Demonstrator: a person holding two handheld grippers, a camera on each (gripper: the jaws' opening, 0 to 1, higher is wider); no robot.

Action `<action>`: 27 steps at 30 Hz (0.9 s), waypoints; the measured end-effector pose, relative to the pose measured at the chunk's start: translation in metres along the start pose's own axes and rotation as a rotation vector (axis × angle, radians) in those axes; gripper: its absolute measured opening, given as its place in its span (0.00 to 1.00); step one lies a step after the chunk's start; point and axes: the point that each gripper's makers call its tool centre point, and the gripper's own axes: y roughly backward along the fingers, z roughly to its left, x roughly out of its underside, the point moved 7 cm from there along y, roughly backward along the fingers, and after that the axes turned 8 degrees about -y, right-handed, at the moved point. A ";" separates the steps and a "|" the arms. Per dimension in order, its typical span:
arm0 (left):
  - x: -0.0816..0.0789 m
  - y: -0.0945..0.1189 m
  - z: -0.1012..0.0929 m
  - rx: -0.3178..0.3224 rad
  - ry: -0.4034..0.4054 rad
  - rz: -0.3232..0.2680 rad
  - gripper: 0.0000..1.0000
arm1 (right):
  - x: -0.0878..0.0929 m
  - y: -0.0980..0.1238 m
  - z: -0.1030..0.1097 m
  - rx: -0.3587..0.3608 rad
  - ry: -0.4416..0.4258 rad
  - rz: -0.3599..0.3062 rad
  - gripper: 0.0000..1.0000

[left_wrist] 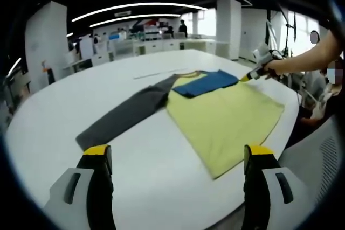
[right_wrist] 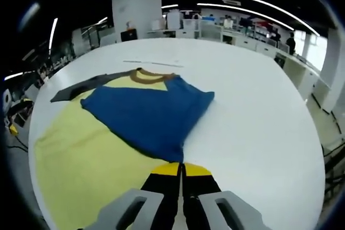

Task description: Fold the garment on the visible template until the final outline fits inside the template.

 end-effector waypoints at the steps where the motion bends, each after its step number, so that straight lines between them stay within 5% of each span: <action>1: 0.000 0.000 0.000 -0.001 0.000 -0.001 0.99 | 0.000 0.000 -0.001 0.002 0.006 0.004 0.00; 19: 0.001 0.002 0.003 -0.010 0.008 -0.001 0.99 | 0.001 0.006 -0.006 0.001 -0.018 0.007 0.00; 22: 0.000 0.001 0.004 -0.009 0.013 -0.005 0.99 | 0.002 0.009 -0.005 -0.025 -0.113 0.000 0.11; 27: -0.001 0.000 0.009 -0.007 0.016 -0.018 0.99 | -0.007 0.019 0.002 -0.069 -0.081 -0.044 0.25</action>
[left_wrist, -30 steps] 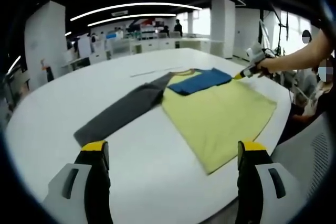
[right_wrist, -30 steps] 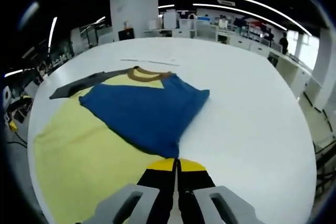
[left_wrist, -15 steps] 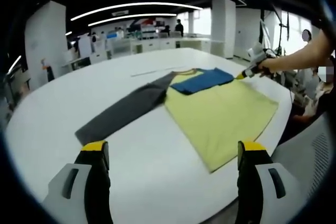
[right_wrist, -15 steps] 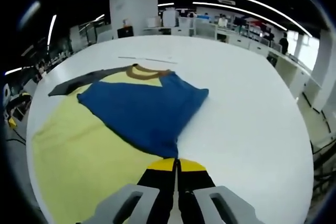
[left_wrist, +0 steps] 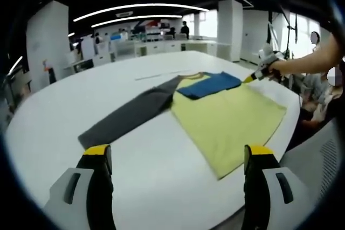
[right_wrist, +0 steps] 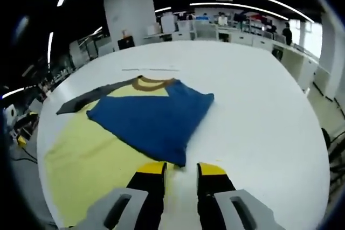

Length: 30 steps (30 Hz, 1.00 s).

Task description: Fold the garment on the visible template until the final outline fits inside the template.

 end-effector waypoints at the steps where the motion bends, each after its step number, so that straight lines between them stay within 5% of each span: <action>1: 0.000 0.000 0.001 0.000 0.003 -0.002 0.99 | -0.001 0.002 0.002 -0.013 0.001 -0.010 0.29; 16: 0.000 0.000 0.025 -0.032 0.094 -0.043 0.99 | -0.009 0.033 0.038 -0.160 0.084 -0.082 0.79; 25: 0.006 -0.002 0.068 -0.098 0.145 -0.061 0.97 | -0.006 0.055 0.065 -0.226 0.147 -0.136 0.98; 30: 0.012 -0.008 0.090 -0.135 0.175 -0.064 0.94 | -0.001 0.063 0.077 -0.264 0.172 -0.141 0.99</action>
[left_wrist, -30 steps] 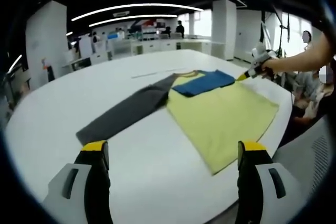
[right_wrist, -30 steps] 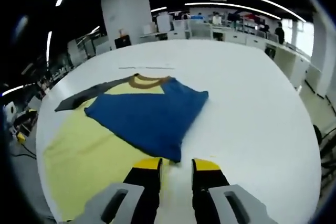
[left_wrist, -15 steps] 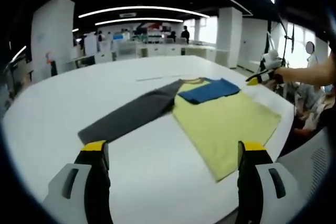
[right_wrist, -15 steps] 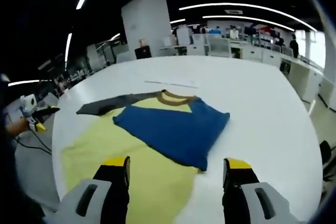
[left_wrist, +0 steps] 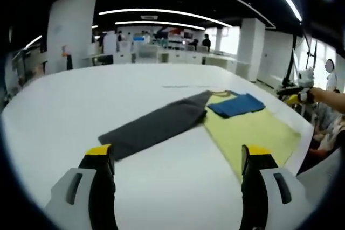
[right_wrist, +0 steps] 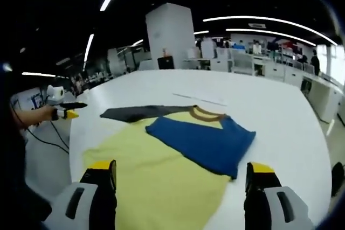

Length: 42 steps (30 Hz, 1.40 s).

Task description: Fold the garment on the visible template until the final outline fits inside the template.

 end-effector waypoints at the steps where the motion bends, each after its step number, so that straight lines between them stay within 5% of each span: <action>1: 0.001 -0.002 0.004 -0.008 0.007 0.001 0.93 | 0.000 0.001 0.003 -0.007 0.003 -0.002 0.99; 10: 0.004 -0.018 0.028 -0.103 0.080 -0.013 0.85 | 0.011 0.012 0.031 -0.039 0.028 -0.011 0.99; 14: 0.007 -0.025 0.042 -0.154 0.137 -0.030 0.80 | 0.011 0.014 0.028 -0.042 0.021 -0.016 0.99; 19: 0.015 -0.033 0.053 -0.206 0.117 0.014 0.76 | 0.012 0.019 0.028 -0.043 0.012 -0.028 0.99; 30: 0.031 -0.044 0.049 -0.366 0.175 0.102 0.35 | 0.010 0.033 0.028 -0.017 -0.007 -0.056 0.96; 42: 0.050 -0.050 0.053 -0.451 0.212 0.163 0.18 | 0.013 0.046 0.033 0.022 -0.020 -0.079 0.95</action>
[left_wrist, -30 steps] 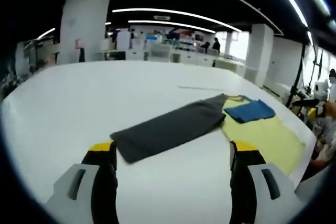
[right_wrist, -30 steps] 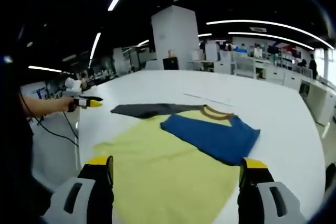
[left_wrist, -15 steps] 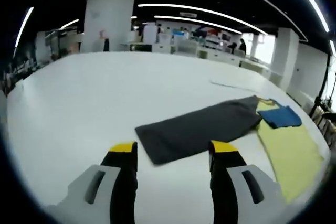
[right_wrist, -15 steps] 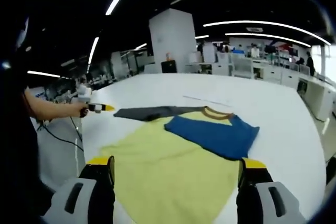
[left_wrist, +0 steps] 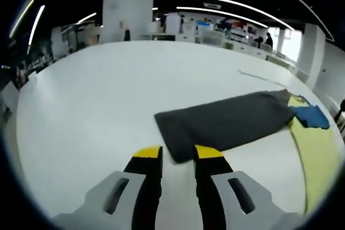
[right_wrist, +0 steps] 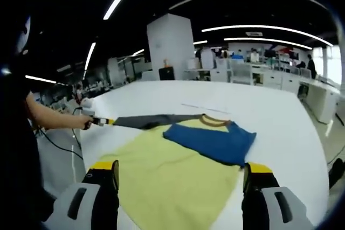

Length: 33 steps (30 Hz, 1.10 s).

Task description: Fold the garment on the visible template until the final outline fits inside the template.

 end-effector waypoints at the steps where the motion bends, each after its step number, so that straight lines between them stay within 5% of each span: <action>1: 0.002 0.000 -0.001 0.000 0.002 0.012 0.17 | 0.000 0.001 0.001 0.002 0.005 0.006 0.94; 16: 0.000 -0.004 -0.004 -0.102 0.140 -0.016 0.05 | 0.006 0.003 0.004 0.023 -0.011 -0.014 0.91; 33: -0.002 -0.013 0.013 -0.021 0.106 -0.009 0.00 | 0.022 0.002 0.006 0.032 -0.008 0.028 0.94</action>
